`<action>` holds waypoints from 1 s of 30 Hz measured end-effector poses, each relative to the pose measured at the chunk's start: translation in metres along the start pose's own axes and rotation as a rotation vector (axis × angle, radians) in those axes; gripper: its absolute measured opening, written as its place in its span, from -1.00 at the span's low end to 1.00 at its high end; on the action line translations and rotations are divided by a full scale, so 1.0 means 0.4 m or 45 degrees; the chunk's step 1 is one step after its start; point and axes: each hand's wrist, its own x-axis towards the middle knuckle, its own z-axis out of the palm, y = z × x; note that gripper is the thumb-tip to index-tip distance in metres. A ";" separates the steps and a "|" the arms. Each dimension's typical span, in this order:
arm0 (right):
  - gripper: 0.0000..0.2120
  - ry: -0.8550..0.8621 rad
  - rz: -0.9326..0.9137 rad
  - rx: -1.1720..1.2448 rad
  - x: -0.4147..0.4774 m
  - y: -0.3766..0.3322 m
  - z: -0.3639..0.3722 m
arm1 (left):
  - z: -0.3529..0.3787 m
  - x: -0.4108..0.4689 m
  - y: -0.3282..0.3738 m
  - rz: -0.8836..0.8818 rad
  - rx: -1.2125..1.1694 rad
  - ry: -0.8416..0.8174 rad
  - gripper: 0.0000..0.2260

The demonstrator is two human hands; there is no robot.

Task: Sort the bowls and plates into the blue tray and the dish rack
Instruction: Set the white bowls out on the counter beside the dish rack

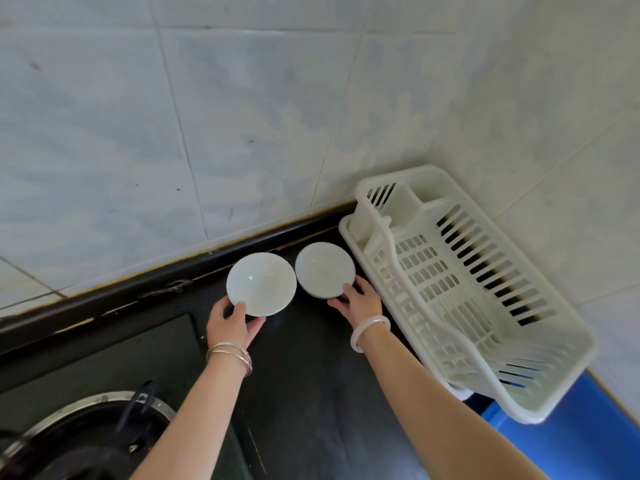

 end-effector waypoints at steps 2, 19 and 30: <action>-0.57 -0.005 0.003 -0.008 0.005 -0.003 0.015 | 0.007 0.005 0.005 0.013 -0.025 0.004 -0.73; -0.56 -0.041 0.000 0.008 0.044 -0.039 0.105 | 0.026 0.026 -0.002 0.036 -0.149 0.071 -0.79; -0.53 -0.295 0.124 -0.167 -0.037 -0.061 0.070 | 0.014 -0.006 -0.014 0.330 0.189 0.086 -0.62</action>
